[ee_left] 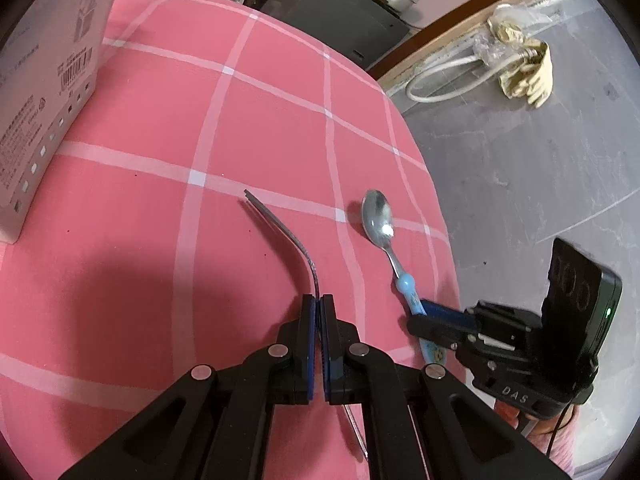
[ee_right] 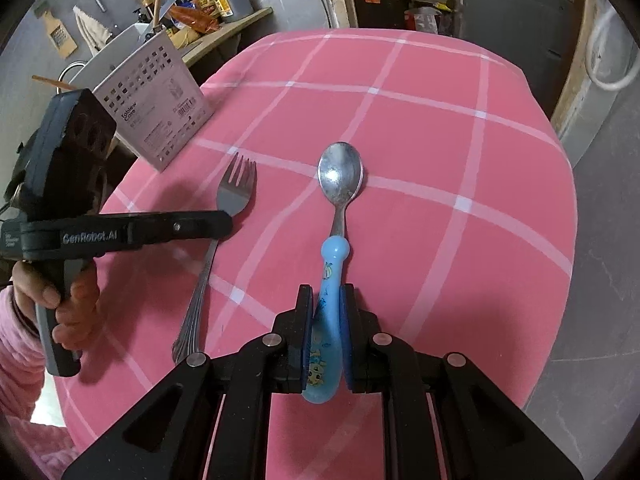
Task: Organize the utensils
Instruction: 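Lift the fork and blue-handled spoon and carry them over the caddy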
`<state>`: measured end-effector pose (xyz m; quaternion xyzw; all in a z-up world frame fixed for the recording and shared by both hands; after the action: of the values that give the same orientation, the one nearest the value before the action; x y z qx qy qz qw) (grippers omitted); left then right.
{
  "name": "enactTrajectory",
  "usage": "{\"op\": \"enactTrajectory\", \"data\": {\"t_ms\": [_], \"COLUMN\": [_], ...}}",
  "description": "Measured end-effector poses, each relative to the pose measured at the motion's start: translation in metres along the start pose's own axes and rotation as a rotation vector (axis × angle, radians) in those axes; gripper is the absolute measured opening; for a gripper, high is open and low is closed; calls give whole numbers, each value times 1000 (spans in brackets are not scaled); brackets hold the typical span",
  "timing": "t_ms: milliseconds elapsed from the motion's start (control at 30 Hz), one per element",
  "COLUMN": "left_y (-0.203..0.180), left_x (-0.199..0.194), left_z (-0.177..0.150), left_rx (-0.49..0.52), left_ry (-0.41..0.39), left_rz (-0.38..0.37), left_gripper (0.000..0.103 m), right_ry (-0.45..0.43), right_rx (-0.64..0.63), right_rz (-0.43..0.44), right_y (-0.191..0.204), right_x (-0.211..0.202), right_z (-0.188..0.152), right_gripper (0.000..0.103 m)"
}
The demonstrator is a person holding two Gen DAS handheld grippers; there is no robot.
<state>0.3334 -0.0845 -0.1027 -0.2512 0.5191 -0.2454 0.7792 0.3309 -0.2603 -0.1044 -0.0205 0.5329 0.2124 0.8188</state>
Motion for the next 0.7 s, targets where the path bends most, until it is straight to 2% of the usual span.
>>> {"op": "enactTrajectory", "data": {"t_ms": [133,267,467,567,700], "left_y": [4,12,15,14,7], "left_x": [-4,-9,-9,-9,-10], "left_z": [0,0,0,0,-2], "left_rx": [-5,-17,-20,-14,15], "left_ry": [3,-3,0,1,7], "left_rz": [-2,-6,-14,-9,-11], "left_gripper": [3,3,3,3,3], "right_ry": [-9,-9,26,44,41], "right_rx": [-15,-28,-78,-70,19], "right_rz": [8,-16,-57,-64,21], "right_y": [5,7,18,17,2], "right_x": [3,12,23,25,23], "right_z": [9,20,35,38,35], "right_gripper": [24,25,25,17,14]}}
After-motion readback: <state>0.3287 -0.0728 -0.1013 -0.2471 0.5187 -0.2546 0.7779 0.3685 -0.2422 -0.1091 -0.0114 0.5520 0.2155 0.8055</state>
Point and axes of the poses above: each gripper's, at about its wrist camera, not at the fingertips, and x roughly the way its jaws point, y to its left, z to its top, the point moved 1 cm from there along x, roughly the way its jaws point, and after that the axes turned 3 degrees about -z, right-handed, at the moved point
